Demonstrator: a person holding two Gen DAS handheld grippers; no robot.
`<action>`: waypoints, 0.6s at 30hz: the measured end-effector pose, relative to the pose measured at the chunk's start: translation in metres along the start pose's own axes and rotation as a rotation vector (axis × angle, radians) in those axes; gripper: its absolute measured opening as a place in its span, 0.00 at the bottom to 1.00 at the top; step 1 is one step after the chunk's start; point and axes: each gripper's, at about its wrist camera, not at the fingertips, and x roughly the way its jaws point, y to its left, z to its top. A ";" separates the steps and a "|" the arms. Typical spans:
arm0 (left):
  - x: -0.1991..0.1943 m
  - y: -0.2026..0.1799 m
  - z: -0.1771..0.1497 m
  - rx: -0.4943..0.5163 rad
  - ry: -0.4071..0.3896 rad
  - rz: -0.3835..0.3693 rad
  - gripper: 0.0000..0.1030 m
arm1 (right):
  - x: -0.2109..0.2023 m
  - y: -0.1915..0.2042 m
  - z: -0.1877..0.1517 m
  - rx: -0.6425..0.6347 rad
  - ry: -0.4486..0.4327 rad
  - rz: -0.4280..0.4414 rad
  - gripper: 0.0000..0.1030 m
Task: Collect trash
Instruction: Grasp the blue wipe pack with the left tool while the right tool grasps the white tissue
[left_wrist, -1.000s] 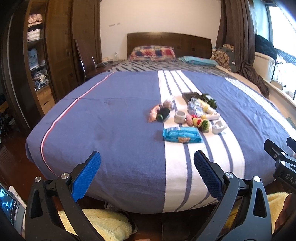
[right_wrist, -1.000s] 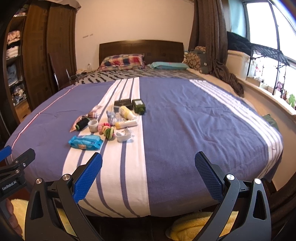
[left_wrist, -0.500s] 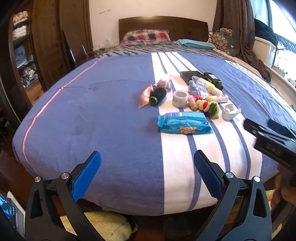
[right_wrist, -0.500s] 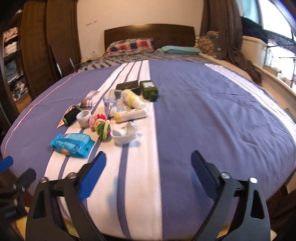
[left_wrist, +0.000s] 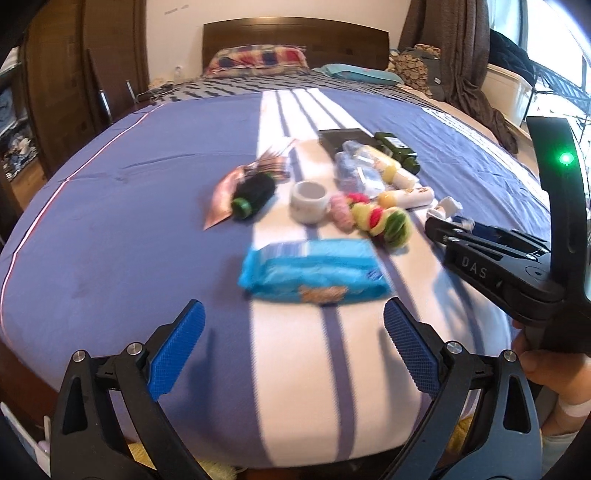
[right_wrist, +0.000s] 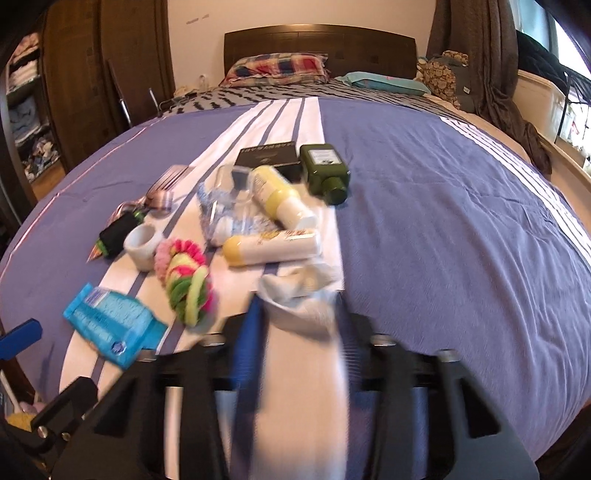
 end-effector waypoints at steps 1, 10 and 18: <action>0.003 -0.003 0.003 0.004 0.001 -0.002 0.90 | 0.000 -0.005 0.001 0.011 0.000 0.010 0.15; 0.041 -0.013 0.024 0.022 0.050 0.008 0.92 | -0.003 -0.014 0.000 0.000 -0.012 0.019 0.11; 0.051 -0.012 0.022 0.034 0.051 -0.018 0.82 | -0.015 -0.015 -0.003 -0.001 -0.033 0.011 0.11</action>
